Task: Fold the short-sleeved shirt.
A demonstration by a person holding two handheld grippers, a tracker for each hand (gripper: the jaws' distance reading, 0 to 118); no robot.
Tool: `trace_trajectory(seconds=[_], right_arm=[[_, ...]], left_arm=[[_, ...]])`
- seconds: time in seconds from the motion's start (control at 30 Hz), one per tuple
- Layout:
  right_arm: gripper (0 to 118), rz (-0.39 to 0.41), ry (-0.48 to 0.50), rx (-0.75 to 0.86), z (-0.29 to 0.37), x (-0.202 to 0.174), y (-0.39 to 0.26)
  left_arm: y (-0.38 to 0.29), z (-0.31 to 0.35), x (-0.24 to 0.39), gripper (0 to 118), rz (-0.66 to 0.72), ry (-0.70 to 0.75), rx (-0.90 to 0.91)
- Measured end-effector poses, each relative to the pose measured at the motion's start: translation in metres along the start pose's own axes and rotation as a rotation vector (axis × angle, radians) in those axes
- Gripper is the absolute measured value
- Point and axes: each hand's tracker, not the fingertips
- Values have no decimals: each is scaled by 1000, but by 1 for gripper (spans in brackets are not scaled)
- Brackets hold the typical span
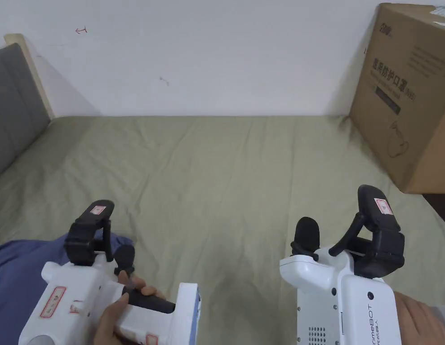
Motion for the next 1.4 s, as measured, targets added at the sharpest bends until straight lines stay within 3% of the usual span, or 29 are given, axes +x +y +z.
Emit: trace_trajectory(seconds=[0.03,0.1,0.2,0.27,0.37,0.47,0.57,1.4], right_arm=[[118,-83,21,-19,-1,5,-1],[118,-247,69,-89,-5,15,-2],[118,-561,158,-197,-14,33,-10],[118,-760,204,-266,-19,39,-18],[118,-975,248,-340,-22,43,-29],[118,-1096,277,-377,-21,41,-38],[118,-1104,280,-391,-18,39,-41],[118,-1123,293,-394,-19,46,-41]], left_arm=[[1,2,-1,117,-9,8,1],[3,3,6,117,-166,25,-12],[-12,4,37,117,-663,48,-23],[-36,6,55,117,-1117,51,20],[-67,7,57,117,-1571,41,64],[-82,7,47,117,-1762,95,78],[-82,6,39,117,-1822,110,66],[-78,8,44,117,-1803,110,51]])
